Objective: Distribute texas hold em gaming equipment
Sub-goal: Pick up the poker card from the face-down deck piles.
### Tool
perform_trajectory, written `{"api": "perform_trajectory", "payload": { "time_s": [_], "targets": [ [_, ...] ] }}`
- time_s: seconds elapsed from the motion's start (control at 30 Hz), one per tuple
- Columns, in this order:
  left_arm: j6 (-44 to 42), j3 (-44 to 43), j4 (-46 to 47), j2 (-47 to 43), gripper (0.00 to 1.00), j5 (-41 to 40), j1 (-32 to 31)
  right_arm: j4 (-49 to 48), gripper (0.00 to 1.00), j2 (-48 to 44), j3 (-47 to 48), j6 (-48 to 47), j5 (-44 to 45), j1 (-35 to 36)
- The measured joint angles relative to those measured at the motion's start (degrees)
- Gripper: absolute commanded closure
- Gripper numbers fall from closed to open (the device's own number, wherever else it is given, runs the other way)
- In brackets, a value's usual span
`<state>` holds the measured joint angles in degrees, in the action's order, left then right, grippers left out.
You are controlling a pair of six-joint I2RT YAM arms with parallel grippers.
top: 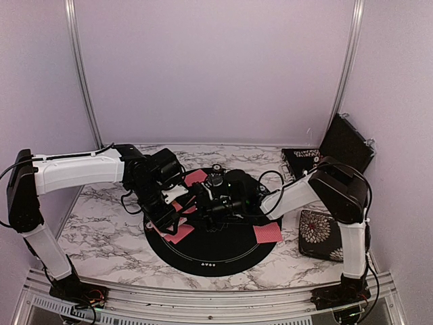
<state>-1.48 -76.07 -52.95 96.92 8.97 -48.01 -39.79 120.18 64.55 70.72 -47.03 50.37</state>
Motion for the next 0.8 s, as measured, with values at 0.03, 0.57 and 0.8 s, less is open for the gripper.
{"api": "perform_trajectory", "payload": {
  "time_s": [0.03, 0.57, 0.8],
  "targets": [
    [0.0, 0.0, 0.0, 0.0, 0.45, 0.0, 0.0, 0.2, 0.58, -0.1, 0.0, -0.2, 0.0, 0.0],
    [0.0, 0.0, 0.0, 0.0, 0.45, 0.0, 0.0, 1.1, 0.59, -1.2, -0.8, -0.7, 1.1, -0.5],
    [0.0, 0.0, 0.0, 0.0, 0.45, 0.0, 0.0, 1.5, 0.60, -2.2, -1.5, -0.8, 1.2, -0.9]
  ]
}}
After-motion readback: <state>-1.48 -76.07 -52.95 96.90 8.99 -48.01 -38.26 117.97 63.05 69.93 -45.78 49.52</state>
